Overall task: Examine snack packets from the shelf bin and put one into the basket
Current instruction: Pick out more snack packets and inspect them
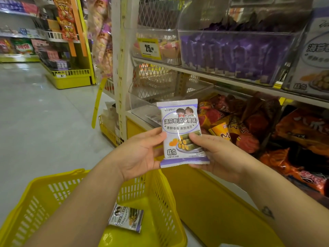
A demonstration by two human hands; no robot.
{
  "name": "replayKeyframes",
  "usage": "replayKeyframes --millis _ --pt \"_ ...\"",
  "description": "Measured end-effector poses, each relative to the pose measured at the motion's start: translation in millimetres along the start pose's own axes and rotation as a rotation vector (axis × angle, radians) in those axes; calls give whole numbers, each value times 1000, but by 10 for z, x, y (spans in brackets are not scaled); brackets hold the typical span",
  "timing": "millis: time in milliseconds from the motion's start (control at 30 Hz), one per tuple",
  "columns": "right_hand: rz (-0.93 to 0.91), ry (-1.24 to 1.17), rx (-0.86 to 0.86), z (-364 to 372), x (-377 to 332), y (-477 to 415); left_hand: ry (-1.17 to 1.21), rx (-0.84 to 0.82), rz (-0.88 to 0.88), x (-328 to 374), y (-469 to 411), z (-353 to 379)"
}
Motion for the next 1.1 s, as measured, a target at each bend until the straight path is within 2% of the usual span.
replayKeyframes --millis 233,333,400,500,567,667,800,900,967,1100 --pt "-18 -74 -59 5 -53 11 50 79 28 11 -39 -77" --pt "-93 10 -44 4 -98 8 -183 240 175 95 -46 -183" --pt "-248 195 46 -14 -174 18 -370 337 301 186 -26 -178" --pt "-469 414 119 90 -299 99 -323 244 299 111 -55 25" --pt "-500 436 66 188 -288 123 -265 199 270 62 -50 82" --pt "-539 529 126 119 -337 116 -154 126 247 57 2 124" --pt "-534 474 238 -60 -409 92 -23 36 264 73 15 158" --pt "-464 292 245 -141 -363 40 -15 -43 280 74 11 213" --pt "-465 290 244 -159 -359 35 -36 -52 319 101 -1 198" --pt "-570 402 226 -103 -448 101 -144 65 398 193 -28 54"
Point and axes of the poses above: each hand's wrist, its own y-axis away from the middle knuckle, its own z-axis out of the palm, x = y × z, the point moved 10 cm from there along -y, towards the middle knuckle, and after that the axes turned 9 degrees about x, right-handed, at the moved point
